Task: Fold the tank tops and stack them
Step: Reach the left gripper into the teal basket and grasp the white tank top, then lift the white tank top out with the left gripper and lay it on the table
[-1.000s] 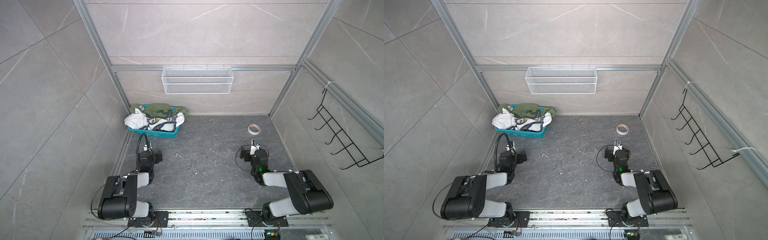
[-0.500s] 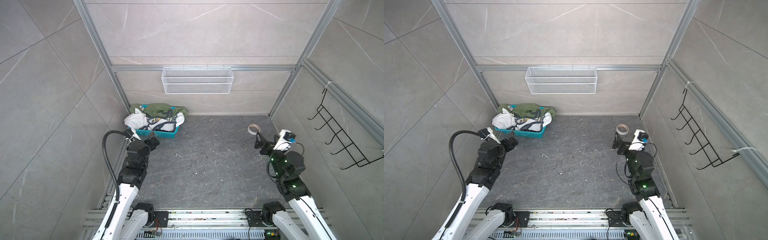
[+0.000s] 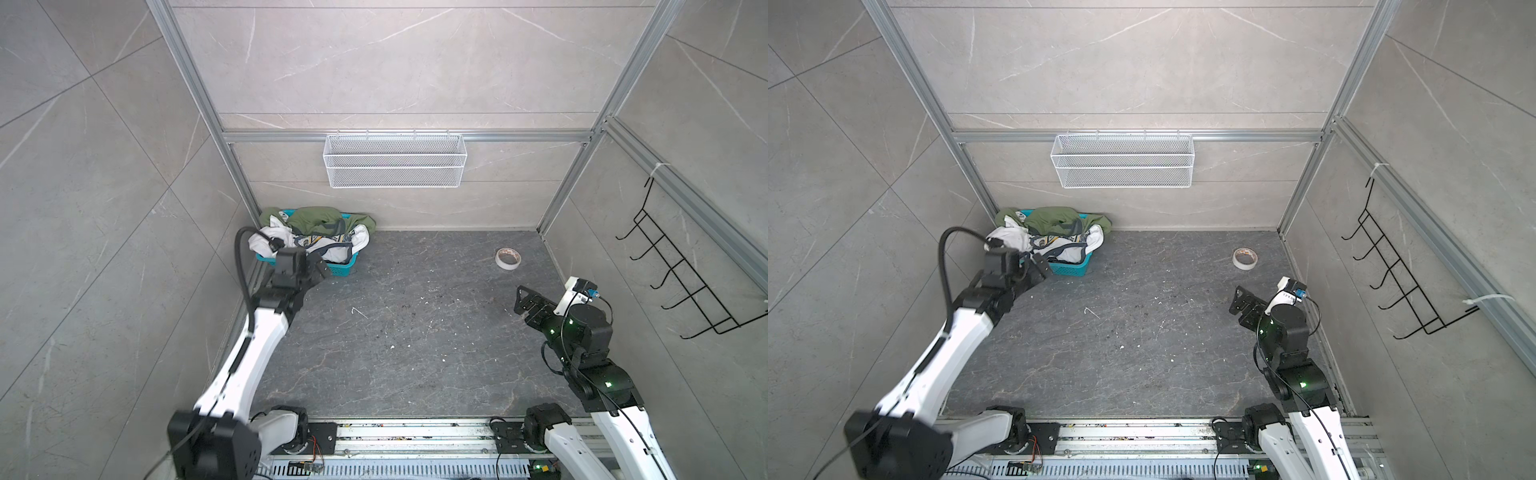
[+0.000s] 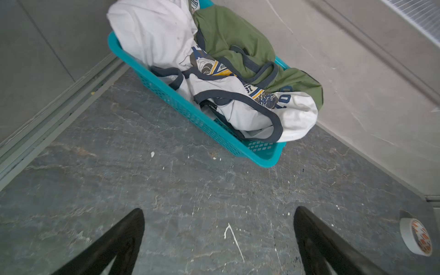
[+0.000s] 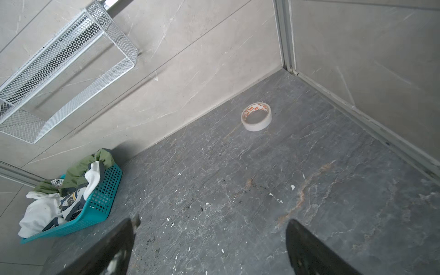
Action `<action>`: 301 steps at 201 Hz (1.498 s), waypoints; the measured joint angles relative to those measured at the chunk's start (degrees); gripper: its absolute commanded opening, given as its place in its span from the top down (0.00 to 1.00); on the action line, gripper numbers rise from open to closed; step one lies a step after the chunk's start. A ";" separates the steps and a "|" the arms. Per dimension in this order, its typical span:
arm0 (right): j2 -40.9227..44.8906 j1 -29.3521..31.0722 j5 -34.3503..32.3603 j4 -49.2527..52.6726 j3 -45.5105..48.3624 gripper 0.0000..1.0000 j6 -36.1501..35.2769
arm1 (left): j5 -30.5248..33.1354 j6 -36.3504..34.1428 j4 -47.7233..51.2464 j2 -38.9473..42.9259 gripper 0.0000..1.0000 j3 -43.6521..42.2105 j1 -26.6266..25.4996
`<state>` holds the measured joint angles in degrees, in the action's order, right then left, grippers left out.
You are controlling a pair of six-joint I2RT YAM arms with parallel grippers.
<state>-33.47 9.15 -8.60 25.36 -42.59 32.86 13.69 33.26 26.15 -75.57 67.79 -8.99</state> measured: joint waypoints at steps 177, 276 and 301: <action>2.19 0.00 9.77 4.22 3.63 0.01 3.63 | -7.50 -13.16 15.82 -67.12 0.31 65.02 7.04; -1.18 0.00 11.72 4.48 3.61 0.02 3.85 | -11.87 -12.26 13.75 -68.26 1.00 65.51 7.76; -1.79 0.00 12.00 4.48 3.58 0.02 3.85 | -12.24 -12.00 13.66 -67.84 1.00 65.51 7.78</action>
<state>-35.27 9.15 3.40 29.85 -39.00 36.71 1.45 21.26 39.81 -143.41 133.29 -1.21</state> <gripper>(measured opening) 0.980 0.067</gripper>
